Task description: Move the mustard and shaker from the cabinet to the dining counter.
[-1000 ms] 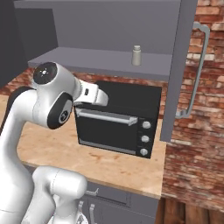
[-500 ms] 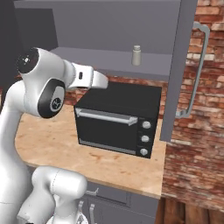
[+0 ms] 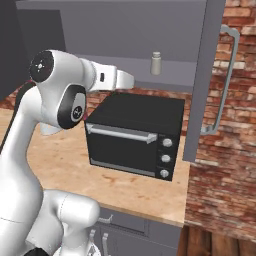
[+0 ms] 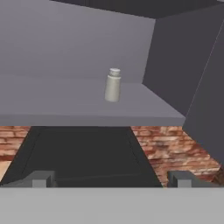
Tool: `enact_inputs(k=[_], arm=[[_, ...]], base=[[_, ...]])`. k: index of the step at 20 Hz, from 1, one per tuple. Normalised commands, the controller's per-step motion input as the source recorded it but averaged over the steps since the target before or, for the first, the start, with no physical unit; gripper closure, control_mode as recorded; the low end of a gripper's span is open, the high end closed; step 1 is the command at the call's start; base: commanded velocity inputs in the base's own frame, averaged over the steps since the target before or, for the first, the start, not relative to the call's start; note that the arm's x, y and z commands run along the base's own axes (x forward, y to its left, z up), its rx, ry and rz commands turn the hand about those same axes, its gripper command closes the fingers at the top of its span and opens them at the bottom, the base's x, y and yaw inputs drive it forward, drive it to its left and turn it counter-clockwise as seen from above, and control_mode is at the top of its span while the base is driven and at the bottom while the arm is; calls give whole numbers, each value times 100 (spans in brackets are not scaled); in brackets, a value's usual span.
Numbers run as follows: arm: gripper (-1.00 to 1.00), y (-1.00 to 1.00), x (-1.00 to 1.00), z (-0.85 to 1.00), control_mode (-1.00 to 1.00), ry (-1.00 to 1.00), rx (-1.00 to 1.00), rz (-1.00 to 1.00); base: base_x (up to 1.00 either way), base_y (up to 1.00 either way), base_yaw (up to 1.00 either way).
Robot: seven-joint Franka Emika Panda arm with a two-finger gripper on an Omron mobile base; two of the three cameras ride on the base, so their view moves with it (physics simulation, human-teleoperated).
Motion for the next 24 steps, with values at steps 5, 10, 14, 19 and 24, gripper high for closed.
enact_inputs(k=[5, 10, 14, 19, 24], arm=[[-100, -10, 38, 29, -100, 3, 12, -1], [-100, -7, 40, 10, -100, 7, 13, 0], [-100, -6, 55, 10, -100, 11, 5, 0], [-100, -20, 34, 4, -100, 9, -2, 0], [-100, -20, 22, -10, -100, 1, -6, 0]], base=[[0, 0, 0], [0, 0, 0], [0, 0, 0], [0, 0, 0], [0, 0, 0]])
